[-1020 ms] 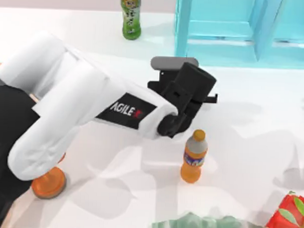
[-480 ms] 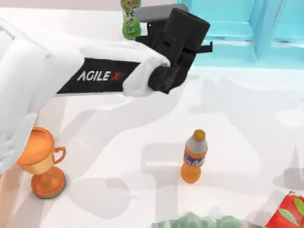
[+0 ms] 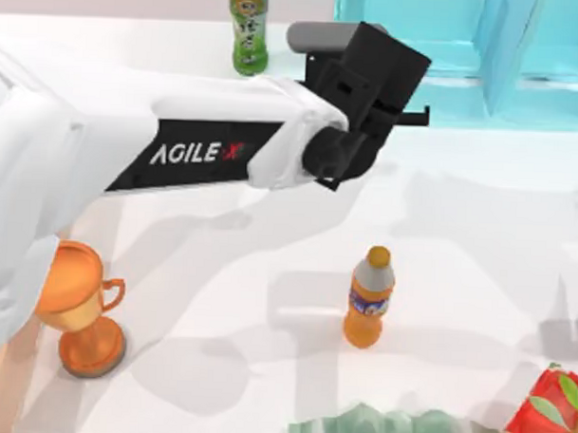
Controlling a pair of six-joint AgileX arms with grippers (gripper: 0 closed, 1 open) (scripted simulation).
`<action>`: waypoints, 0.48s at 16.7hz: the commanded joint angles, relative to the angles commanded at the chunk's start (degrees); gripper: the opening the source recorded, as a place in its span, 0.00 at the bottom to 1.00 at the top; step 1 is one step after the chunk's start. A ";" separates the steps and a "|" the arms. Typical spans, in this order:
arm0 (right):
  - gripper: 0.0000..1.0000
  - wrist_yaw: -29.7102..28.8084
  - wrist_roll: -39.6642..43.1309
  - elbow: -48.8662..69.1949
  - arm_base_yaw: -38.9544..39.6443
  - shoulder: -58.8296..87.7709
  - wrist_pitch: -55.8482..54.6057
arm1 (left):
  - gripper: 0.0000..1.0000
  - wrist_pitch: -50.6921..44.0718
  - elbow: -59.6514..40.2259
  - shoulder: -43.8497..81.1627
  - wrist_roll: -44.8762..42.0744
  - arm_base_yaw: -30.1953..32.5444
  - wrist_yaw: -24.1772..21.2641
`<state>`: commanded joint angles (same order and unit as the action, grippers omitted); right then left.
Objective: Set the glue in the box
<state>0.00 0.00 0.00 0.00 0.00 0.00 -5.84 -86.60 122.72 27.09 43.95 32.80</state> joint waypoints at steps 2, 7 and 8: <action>1.00 0.00 0.00 0.00 0.00 0.00 0.00 | 0.00 0.13 -0.03 0.15 -0.11 -0.30 0.05; 1.00 0.00 0.00 0.00 0.00 0.00 0.00 | 0.00 -0.73 5.47 -4.79 -7.91 -9.47 -7.35; 1.00 0.00 0.00 0.00 0.00 0.00 0.00 | 0.00 -0.95 7.58 -6.79 -10.56 -13.10 -10.09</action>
<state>0.00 0.00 0.00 0.00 0.00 0.00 -6.79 -79.02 115.92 16.54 30.85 22.71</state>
